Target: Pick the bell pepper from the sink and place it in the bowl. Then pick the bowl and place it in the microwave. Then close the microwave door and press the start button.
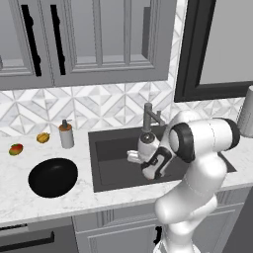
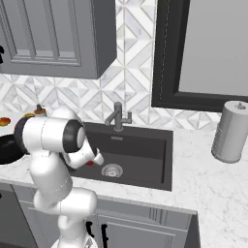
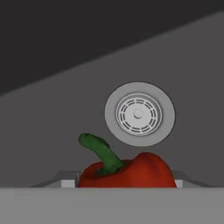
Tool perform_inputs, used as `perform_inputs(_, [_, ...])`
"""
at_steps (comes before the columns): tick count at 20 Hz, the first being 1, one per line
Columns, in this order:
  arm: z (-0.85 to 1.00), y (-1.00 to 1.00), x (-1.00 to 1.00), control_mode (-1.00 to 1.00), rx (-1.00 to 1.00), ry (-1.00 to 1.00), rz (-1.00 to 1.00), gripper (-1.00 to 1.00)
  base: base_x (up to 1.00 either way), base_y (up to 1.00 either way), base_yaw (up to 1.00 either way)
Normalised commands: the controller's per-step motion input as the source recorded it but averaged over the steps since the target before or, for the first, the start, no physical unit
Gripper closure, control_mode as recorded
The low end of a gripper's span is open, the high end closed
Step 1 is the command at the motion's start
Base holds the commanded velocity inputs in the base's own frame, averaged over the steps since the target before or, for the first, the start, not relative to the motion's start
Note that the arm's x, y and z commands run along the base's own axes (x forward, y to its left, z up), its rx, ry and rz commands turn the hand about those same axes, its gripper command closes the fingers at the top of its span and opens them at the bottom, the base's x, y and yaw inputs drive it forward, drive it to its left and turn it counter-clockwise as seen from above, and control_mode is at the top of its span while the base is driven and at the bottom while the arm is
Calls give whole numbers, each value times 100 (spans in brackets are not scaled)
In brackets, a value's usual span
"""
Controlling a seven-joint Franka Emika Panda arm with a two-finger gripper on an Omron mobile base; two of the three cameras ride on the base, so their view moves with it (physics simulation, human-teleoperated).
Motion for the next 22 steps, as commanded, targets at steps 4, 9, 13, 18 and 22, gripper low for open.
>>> perform_inputs(4, [100, 6, 0, -100, 0, 0, -8, 100, 0, 0, 0])
perform_inputs(9, [100, 4, 2, -100, 0, 2, -6, 100, 0, 0, 0])
perform_inputs(13, [100, 4, 2, -100, 0, 10, -2, 100, 0, 0, 0])
perform_inputs(18, [95, 19, 0, -100, 0, 18, 0, 100, 0, 0, 0])
perform_inputs(22, [54, 75, -14, -100, -2, 15, 6, 100, 0, 0, 0])
